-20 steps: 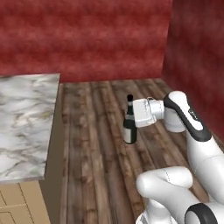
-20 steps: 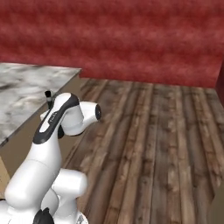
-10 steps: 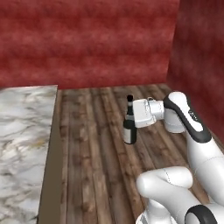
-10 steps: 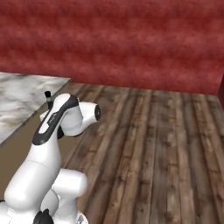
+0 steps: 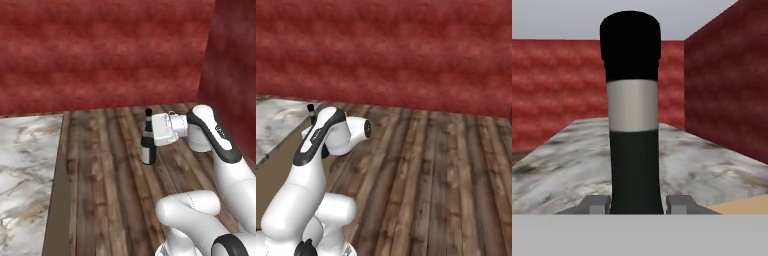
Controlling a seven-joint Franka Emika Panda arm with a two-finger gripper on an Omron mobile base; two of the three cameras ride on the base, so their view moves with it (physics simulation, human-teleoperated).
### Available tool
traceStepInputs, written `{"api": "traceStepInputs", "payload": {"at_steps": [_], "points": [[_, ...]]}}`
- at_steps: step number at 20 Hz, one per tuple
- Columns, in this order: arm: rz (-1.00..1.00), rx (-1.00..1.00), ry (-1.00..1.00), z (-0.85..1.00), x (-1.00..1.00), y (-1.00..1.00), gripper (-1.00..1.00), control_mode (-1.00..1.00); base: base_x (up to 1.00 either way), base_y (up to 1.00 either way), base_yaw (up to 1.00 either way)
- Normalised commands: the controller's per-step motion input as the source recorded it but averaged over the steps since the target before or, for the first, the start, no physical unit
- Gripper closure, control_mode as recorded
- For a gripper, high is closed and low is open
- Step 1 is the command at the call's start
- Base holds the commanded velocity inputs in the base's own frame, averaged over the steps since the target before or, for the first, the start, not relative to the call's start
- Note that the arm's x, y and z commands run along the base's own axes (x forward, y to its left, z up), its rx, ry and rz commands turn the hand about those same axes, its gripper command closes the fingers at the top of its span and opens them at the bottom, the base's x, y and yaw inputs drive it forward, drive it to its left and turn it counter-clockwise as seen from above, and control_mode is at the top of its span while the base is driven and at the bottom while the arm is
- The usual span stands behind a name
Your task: There is a wine glass and glass cup on the dining counter. Place the wine bottle next to the wine glass and the juice bottle next to the glass cup.
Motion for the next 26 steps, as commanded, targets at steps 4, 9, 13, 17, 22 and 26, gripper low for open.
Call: {"api": "traceStepInputs", "payload": {"at_steps": [4, 9, 13, 17, 22, 26], "points": [[0.0, 0.0, 0.0, 0.0, 0.0, 0.0, 1.0, 1.0, 0.89, 0.0, 0.0], [0.0, 0.0, 0.0, 0.0, 0.0, 0.0, 1.0, 1.0, 0.86, 0.0, -0.01], [0.0, 0.0, 0.0, 0.0, 0.0, 0.0, 1.0, 1.0, 0.86, 0.0, 0.0], [0.0, 0.0, 0.0, 0.0, 0.0, 0.0, 1.0, 1.0, 0.86, 0.0, 0.0], [0.0, 0.0, 0.0, 0.0, 0.0, 0.0, 1.0, 1.0, 0.86, 0.0, 0.0], [0.0, 0.0, 0.0, 0.0, 0.0, 0.0, 1.0, 1.0, 0.87, 0.0, 0.0]]}}
